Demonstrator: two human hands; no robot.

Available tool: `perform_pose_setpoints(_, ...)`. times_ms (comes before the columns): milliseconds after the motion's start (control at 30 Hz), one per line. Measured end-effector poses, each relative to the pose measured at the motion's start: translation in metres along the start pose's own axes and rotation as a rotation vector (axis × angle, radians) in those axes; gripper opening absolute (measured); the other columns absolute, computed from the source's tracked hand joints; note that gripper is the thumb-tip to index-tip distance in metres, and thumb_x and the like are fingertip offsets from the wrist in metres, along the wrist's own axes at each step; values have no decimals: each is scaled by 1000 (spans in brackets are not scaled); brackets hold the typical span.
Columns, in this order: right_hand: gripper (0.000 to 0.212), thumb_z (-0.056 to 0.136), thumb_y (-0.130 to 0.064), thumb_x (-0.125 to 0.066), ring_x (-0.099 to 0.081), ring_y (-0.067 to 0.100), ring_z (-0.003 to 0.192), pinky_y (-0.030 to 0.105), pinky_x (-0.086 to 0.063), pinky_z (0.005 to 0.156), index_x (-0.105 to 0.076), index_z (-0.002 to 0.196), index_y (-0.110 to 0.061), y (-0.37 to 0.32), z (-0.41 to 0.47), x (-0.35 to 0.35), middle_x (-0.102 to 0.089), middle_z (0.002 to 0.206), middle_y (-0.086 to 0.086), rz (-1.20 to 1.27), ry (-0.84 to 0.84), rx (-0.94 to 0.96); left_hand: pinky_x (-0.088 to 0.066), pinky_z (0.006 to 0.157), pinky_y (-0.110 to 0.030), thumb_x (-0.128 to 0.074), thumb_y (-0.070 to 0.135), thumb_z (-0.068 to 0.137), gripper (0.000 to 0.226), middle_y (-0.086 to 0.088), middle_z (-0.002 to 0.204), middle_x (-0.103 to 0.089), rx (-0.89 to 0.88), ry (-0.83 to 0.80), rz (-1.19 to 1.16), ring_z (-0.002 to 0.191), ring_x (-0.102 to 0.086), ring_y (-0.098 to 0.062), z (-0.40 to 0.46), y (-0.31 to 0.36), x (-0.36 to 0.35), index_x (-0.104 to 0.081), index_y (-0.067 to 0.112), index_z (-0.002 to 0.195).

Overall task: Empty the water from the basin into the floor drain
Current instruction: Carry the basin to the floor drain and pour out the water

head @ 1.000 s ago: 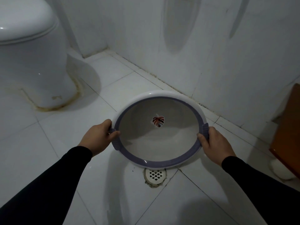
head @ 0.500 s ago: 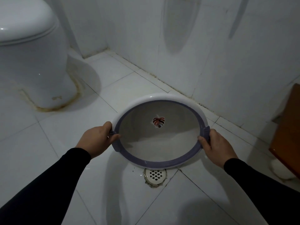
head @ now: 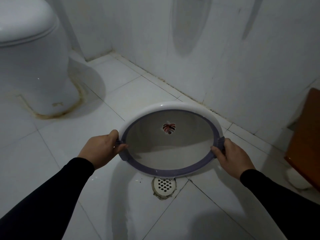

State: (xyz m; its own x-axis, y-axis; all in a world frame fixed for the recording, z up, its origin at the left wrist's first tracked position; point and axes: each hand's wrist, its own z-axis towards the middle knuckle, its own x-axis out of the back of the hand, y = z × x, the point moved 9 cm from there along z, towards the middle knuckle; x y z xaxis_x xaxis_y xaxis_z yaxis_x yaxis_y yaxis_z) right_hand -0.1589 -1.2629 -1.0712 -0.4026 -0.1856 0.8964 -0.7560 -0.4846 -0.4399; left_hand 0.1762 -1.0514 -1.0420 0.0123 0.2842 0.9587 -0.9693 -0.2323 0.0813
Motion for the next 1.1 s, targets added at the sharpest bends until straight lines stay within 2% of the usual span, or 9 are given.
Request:
perform_pose_setpoints(167,29,90,-45,-55,-44,10,54,16,-27,45,-42,81,-20,-4,0,1,-44,63,-15,-42,-22,31,-22,42,-23,-84,34,72,58,-11,44,-57,-31,17,39,36,-53,-37,0,2,3,-28,17,73)
perform_pose_setpoints(333,29,89,-46,-55,-49,17,59,22,-30,46,-44,84,-20,-5,-1,-1,-51,68,-6,-87,-43,68,-22,42,-23,-83,33,73,55,-10,45,-57,-40,17,45,36,-53,-37,-3,0,4,-31,16,73)
perform_pose_setpoints(600,28,88,-49,-55,-46,13,58,12,-26,47,-43,84,-24,-3,0,2,-47,68,-12,-145,-53,65,-22,40,-22,-87,33,67,52,-9,41,-54,-63,-5,80,32,-50,-35,-3,2,4,-42,9,69)
perform_pose_setpoints(667,27,88,-48,-55,-47,14,59,12,-25,47,-43,85,-24,-4,1,4,-48,69,-11,-146,-45,62,-20,40,-21,-87,34,67,53,-9,41,-53,-64,2,79,31,-49,-35,-2,2,5,-40,10,69)
perform_pose_setpoints(867,27,88,-47,-55,-44,16,60,15,-24,47,-41,85,-24,-7,1,7,-46,69,-10,-153,-43,64,-25,39,-25,-77,42,75,50,-11,42,-55,-71,12,54,34,-51,-37,-2,4,9,-37,13,70)
perform_pose_setpoints(967,28,89,-48,-54,-42,15,57,15,-22,46,-40,83,-24,-8,0,8,-41,65,-14,-159,-46,52,-27,40,-27,-64,48,76,46,-12,45,-57,-67,31,45,36,-53,-37,-1,5,12,-48,5,71)
perform_pose_setpoints(1100,28,89,-50,-51,-46,15,60,18,-26,47,-42,85,-24,-7,0,8,-46,69,-11,-170,-55,45,-28,38,-26,-42,63,80,60,-11,43,-56,-92,70,19,34,-52,-36,-3,7,17,-49,4,69)
